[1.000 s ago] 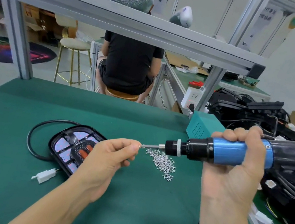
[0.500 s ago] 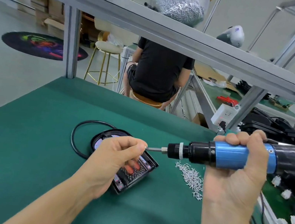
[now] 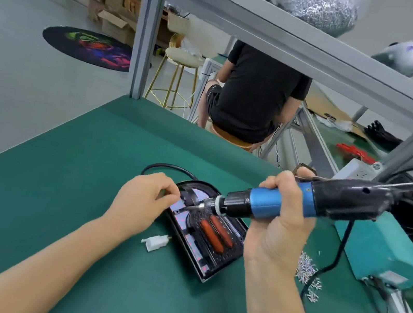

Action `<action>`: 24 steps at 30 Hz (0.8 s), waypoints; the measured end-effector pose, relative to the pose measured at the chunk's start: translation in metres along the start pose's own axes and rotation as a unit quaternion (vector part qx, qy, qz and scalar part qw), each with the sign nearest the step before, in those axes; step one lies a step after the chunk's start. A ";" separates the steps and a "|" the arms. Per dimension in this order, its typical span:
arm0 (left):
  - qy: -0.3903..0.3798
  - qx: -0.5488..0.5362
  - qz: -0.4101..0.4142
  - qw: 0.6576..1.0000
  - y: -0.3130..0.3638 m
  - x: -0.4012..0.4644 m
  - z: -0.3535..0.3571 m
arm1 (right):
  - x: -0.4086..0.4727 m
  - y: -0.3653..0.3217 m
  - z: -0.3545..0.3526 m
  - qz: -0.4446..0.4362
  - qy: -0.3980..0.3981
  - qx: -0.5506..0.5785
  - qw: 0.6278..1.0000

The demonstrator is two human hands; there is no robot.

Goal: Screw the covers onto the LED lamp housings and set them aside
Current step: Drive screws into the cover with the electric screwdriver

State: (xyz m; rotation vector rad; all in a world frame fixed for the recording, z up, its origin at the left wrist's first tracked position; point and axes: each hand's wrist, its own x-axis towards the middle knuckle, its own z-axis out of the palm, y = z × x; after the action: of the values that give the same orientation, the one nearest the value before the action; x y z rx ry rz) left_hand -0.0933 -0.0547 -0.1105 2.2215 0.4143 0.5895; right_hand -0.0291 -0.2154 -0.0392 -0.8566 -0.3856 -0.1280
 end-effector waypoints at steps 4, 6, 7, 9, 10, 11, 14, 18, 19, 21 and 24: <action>-0.007 0.059 0.005 0.998 -0.004 0.003 0.007 | -0.002 0.019 0.004 0.004 0.001 -0.046 0.999; 0.005 0.063 0.004 0.998 -0.006 0.001 0.010 | -0.002 0.025 0.004 0.005 -0.005 -0.059 0.998; 0.011 0.067 0.010 0.998 -0.007 -0.001 0.011 | -0.002 0.028 0.003 0.005 -0.008 -0.064 0.998; 0.023 0.076 0.021 0.997 -0.009 -0.004 0.013 | -0.002 0.031 0.002 0.008 -0.013 -0.067 0.998; 0.027 0.081 0.022 0.996 -0.009 -0.005 0.012 | -0.002 0.031 0.002 0.009 -0.016 -0.067 0.998; 0.027 0.085 0.021 0.996 -0.009 -0.005 0.013 | -0.002 0.032 0.001 0.010 -0.018 -0.067 0.998; 0.019 0.104 0.013 0.994 -0.009 -0.004 0.013 | -0.002 0.033 0.001 0.012 -0.021 -0.065 0.998; 0.005 0.113 0.004 0.994 -0.008 -0.004 0.013 | -0.003 0.035 0.002 0.025 -0.034 -0.061 0.997; 0.002 0.113 0.001 0.994 -0.008 -0.003 0.013 | -0.003 0.035 0.003 0.028 -0.037 -0.062 0.997; 0.000 0.113 0.000 0.994 -0.007 -0.003 0.012 | -0.003 0.035 0.003 0.032 -0.041 -0.064 0.997; 0.001 0.113 -0.003 0.994 -0.006 -0.004 0.012 | -0.003 0.034 0.004 0.036 -0.045 -0.078 0.995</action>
State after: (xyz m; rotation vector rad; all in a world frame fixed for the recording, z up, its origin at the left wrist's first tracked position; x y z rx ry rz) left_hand -0.0909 -0.0598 -0.1235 2.4339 0.5099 0.5656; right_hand -0.0243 -0.1907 -0.0626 -1.0311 -0.4327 -0.0542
